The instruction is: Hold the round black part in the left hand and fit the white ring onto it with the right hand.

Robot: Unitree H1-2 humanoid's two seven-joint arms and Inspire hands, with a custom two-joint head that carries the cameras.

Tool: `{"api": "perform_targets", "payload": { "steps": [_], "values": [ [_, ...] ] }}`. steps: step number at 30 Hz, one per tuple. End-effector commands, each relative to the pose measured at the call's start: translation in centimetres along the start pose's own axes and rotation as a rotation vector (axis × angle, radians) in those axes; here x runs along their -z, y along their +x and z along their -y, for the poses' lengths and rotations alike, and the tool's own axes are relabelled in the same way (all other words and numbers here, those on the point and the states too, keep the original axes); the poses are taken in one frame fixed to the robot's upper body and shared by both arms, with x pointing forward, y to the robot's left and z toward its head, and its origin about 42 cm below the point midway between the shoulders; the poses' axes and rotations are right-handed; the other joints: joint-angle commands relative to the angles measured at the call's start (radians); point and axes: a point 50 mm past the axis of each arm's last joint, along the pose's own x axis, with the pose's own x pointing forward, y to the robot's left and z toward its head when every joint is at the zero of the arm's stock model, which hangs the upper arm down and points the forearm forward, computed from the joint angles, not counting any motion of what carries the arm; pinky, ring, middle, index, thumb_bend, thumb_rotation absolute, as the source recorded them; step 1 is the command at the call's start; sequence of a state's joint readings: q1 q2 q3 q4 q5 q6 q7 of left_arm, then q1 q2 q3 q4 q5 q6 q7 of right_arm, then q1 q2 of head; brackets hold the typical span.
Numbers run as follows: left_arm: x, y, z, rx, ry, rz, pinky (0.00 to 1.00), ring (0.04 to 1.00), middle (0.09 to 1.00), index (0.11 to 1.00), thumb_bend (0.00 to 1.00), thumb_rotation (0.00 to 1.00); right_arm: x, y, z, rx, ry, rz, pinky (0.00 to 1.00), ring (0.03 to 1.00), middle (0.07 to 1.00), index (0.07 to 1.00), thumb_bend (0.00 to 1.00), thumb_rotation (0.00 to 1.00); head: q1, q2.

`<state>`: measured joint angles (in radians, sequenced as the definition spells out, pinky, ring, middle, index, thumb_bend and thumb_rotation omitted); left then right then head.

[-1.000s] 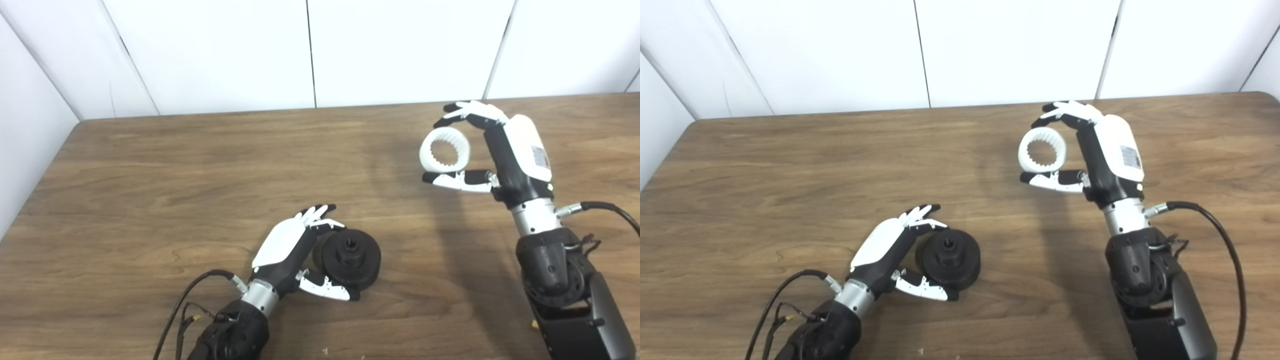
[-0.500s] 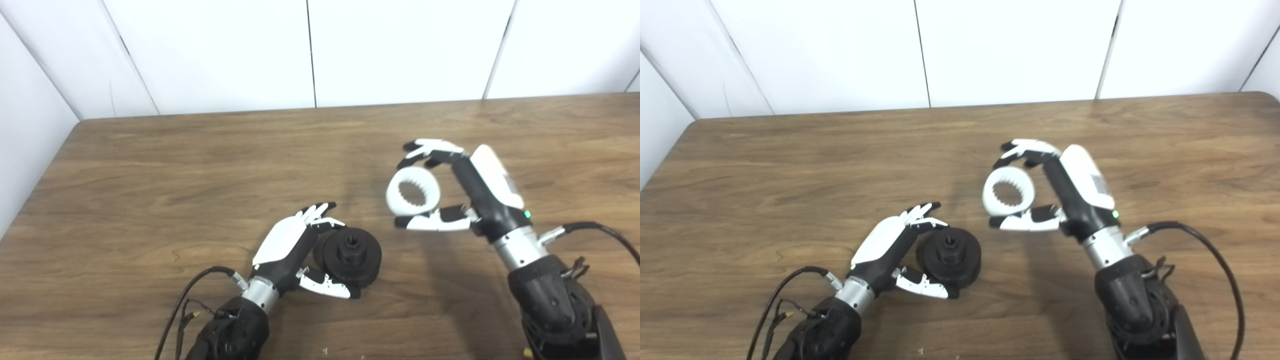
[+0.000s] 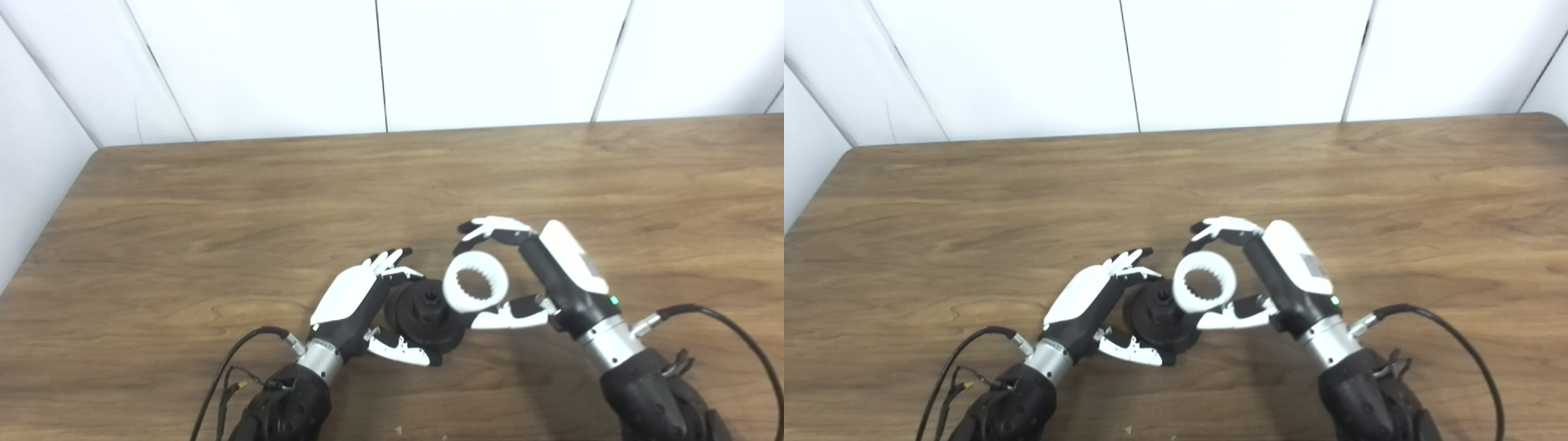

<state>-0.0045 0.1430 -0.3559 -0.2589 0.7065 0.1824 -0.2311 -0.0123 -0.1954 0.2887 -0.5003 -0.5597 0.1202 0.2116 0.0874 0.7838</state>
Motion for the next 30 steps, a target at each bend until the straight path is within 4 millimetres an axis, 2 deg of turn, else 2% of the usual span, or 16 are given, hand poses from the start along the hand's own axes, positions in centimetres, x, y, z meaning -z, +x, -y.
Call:
{"api": "perform_targets", "payload": {
  "steps": [1, 9, 30],
  "values": [
    [-0.3, 0.4, -0.2, -0.004, 0.006, 0.006, 1.0, 1.0, 0.987, 0.683, 1.0, 0.29, -1.0, 0.6, 0.1, 0.013, -0.01, 0.062, 0.89, 0.837, 0.775, 0.483, 0.52, 0.14, 0.0, 0.001],
    [-0.3, 0.4, -0.2, -0.005, 0.002, 0.007, 1.0, 1.0, 0.988, 0.683, 1.0, 0.3, -0.7, 0.7, -1.5, -0.02, -0.008, 0.037, 0.88, 0.835, 0.771, 0.483, 0.52, 0.14, 0.003, 0.006],
    [-0.5, 0.3, -0.4, -0.004, -0.004, 0.012, 1.0, 1.0, 0.988, 0.684, 1.0, 0.31, 0.7, 2.2, -3.5, -0.07, -0.014, -0.019, 0.9, 0.844, 0.783, 0.483, 0.52, 0.14, 0.017, 0.021]
  ]
}}
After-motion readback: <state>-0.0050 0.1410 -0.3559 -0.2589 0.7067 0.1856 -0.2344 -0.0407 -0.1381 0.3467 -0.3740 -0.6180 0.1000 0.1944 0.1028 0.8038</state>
